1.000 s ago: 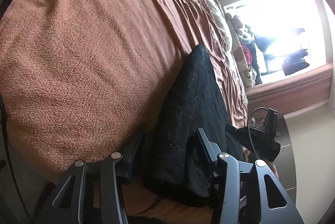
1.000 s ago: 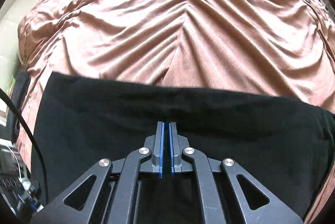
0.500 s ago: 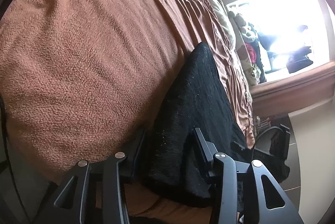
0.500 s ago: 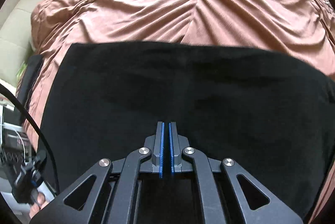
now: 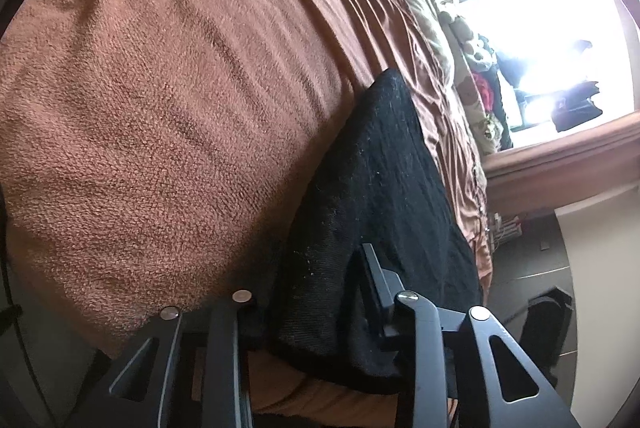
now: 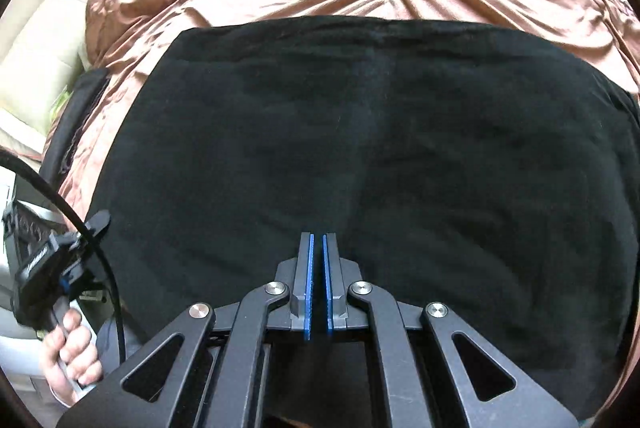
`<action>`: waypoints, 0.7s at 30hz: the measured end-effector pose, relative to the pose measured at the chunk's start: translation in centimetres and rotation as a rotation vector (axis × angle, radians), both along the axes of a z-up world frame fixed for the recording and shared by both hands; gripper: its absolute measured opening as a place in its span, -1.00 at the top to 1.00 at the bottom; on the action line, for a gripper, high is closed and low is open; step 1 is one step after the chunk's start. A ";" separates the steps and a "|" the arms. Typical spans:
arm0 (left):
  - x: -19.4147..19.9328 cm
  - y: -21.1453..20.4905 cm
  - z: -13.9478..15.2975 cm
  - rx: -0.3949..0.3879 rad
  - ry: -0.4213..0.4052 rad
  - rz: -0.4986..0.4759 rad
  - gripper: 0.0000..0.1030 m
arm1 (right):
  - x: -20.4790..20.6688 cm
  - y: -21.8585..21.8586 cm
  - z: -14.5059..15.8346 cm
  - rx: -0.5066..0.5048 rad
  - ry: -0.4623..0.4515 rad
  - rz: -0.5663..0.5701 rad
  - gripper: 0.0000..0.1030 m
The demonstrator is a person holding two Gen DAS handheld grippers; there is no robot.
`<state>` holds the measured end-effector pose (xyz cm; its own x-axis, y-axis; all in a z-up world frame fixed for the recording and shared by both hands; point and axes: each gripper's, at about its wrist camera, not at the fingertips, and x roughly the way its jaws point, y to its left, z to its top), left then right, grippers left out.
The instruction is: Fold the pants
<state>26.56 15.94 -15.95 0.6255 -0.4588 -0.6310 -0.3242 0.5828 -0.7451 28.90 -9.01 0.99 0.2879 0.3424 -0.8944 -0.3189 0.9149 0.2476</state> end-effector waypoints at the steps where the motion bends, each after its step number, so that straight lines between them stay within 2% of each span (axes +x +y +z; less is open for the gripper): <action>1: 0.0 -0.2 0.1 0.010 0.002 -0.005 0.45 | -0.5 -0.1 0.0 0.006 0.001 -0.002 0.98; 5: 0.3 -0.6 0.8 0.044 -0.006 -0.023 0.59 | -2.2 -0.8 -0.7 0.040 0.009 -0.005 0.98; 9: 0.0 -0.8 1.6 0.068 -0.038 -0.032 0.66 | -3.3 -1.6 -1.2 0.068 0.014 -0.018 0.98; 14: -0.2 -1.1 2.6 0.059 -0.063 -0.031 0.78 | -4.1 -2.8 -1.4 0.117 0.033 -0.033 0.98; 18: -0.1 -1.7 4.9 0.055 -0.140 -0.065 0.79 | -4.7 -4.3 -1.0 0.179 0.039 -0.051 0.98; 21: 0.3 -2.7 7.2 0.059 -0.188 -0.095 0.79 | -5.1 -5.3 -0.4 0.200 0.011 -0.067 0.98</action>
